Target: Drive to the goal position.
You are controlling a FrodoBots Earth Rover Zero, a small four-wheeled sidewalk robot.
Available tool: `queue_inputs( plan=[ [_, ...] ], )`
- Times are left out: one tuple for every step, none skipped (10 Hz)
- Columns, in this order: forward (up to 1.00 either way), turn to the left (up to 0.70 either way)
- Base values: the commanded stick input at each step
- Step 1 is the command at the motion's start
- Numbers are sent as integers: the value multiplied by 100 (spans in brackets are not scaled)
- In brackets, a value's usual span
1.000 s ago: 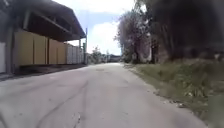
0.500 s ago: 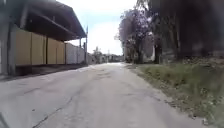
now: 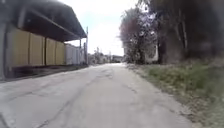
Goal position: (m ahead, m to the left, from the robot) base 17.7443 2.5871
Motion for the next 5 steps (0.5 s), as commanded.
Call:
queue_inputs(
  plan=[
    [85,-12],
    [85,-34],
    [85,-34],
    [85,-30],
    [85,-7]
  ],
)
